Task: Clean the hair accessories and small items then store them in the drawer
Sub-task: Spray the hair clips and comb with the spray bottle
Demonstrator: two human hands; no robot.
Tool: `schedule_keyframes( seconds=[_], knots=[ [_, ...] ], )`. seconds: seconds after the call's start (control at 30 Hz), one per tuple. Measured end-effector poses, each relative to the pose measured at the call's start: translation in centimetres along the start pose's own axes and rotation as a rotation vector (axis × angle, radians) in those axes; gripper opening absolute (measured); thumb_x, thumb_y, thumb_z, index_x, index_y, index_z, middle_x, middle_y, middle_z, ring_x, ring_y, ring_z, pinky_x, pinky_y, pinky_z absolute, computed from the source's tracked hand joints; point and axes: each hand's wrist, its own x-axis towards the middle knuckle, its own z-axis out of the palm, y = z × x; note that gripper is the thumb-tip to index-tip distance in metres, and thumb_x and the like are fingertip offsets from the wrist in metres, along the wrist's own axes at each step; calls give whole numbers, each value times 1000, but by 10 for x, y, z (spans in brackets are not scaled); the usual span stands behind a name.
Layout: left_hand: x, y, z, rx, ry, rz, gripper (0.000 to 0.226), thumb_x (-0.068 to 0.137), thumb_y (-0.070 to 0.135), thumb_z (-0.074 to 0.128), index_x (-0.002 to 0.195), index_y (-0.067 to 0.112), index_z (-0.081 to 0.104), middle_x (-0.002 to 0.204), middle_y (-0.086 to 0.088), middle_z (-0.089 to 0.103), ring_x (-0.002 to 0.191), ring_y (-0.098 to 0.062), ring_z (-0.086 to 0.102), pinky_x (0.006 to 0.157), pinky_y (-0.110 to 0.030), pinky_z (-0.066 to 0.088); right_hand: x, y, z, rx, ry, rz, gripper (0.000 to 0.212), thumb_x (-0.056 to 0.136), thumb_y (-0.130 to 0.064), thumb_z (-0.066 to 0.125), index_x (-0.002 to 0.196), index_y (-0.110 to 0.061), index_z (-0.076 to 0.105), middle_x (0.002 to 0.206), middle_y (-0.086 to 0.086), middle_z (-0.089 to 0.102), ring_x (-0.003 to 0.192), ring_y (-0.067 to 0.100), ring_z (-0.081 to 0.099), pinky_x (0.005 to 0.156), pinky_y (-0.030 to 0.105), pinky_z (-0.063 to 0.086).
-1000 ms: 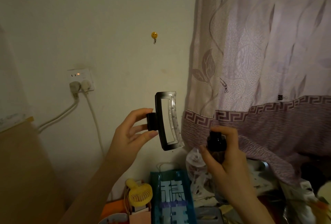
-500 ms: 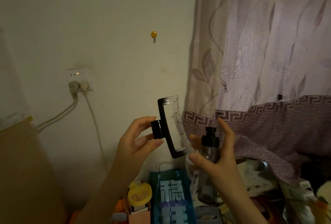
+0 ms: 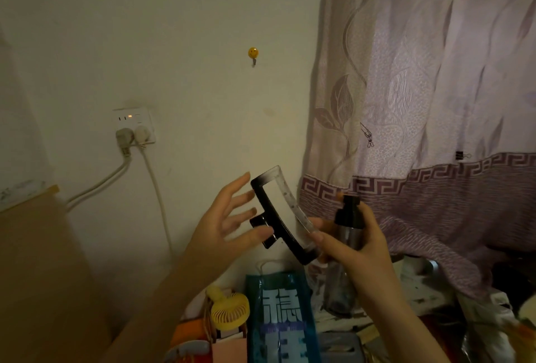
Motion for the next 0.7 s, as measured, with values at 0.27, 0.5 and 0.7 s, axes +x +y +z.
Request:
schedule_keyframes(
  seconds=[0.27,0.5,0.7],
  knots=[
    [29,26,-11,172,-102,54,51,74,37,63,124,39,52,111,6,64,97,-4,65,82,-9,47,2,-11,-11,-34,-121,3,52,66,-1,70,111,-20,52,91,11,74,76,21,71,55,25,55],
    [32,26,-8,178,-155,64,37,79,33,61,115,28,62,110,0,64,87,-19,68,86,-23,53,3,-13,-17,-95,-189,1,62,65,-3,72,120,-20,48,92,12,74,78,23,71,58,26,55],
    [32,22,-7,149,-129,52,23,84,22,60,106,20,65,107,-3,66,86,-20,69,80,-23,54,4,-12,-15,-84,-174,9,63,62,-5,72,118,-24,49,94,11,74,80,24,71,58,27,56]
  ],
)
